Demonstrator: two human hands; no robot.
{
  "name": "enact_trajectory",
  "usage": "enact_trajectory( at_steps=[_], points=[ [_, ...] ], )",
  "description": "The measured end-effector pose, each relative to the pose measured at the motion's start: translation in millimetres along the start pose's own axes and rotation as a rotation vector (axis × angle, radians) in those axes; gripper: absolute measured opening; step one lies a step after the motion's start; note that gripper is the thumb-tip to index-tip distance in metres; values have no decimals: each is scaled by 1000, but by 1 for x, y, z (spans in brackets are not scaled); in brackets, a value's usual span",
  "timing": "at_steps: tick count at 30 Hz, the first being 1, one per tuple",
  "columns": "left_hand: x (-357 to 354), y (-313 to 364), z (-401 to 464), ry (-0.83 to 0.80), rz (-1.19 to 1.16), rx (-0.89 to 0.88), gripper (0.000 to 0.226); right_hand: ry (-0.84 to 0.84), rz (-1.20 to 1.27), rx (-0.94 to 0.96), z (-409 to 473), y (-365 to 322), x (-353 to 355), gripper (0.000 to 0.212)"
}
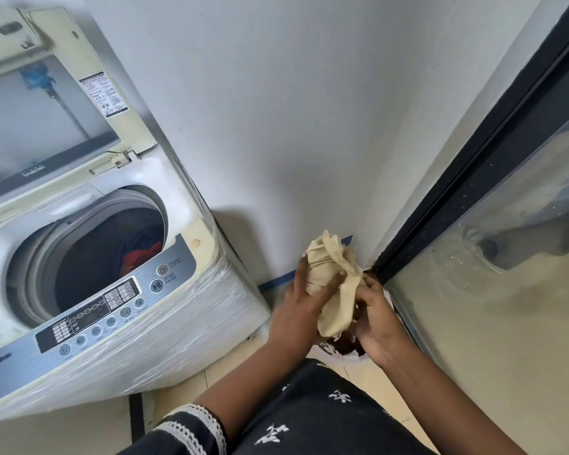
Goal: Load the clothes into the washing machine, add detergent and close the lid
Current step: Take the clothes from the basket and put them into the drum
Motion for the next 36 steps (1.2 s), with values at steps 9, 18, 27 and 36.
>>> enact_trajectory(
  at_steps=[9, 18, 27, 36],
  points=[
    [19, -17, -11, -69, 33, -258, 85, 33, -97, -11, 9, 9, -20, 35],
    [47, -76, -45, 14, -1161, 333, 105, -5, -112, 105, 16, 2, -64, 14],
    [150, -179, -78, 497, -892, 385, 65, -133, -269, 279, 11, -10, -199, 33],
    [252, -296, -128, 811, -879, 348, 59, -183, -790, 527, 23, -1, -350, 39]
  ],
)
Point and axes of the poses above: each hand's wrist, its own z-axis towards the middle knuckle, its own x-axis out of the back of the hand, y = z × x, the point moved 7 cm from there along z, towards the middle knuckle, and after that the axes turned 13 degrees about -z, right-handed, at the moved point
